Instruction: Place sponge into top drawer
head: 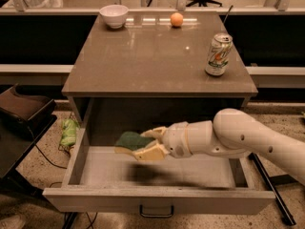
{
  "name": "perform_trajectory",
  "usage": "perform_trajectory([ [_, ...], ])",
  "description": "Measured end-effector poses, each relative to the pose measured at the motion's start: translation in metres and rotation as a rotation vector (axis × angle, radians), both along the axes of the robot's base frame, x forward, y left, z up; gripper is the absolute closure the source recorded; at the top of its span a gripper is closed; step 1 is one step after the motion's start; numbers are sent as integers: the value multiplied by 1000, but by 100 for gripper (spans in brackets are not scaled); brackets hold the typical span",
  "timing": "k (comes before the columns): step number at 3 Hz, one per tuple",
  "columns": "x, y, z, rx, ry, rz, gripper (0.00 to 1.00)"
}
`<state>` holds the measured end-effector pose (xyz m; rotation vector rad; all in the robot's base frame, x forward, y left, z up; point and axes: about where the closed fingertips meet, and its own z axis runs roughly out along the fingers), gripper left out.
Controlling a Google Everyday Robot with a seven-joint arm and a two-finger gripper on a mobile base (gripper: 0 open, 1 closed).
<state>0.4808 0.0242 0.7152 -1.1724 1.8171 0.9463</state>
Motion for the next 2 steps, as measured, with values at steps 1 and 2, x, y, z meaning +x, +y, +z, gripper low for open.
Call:
perform_trajectory([
  [1, 13, 0, -47, -31, 44, 10, 100],
  [2, 28, 5, -89, -65, 39, 14, 100],
])
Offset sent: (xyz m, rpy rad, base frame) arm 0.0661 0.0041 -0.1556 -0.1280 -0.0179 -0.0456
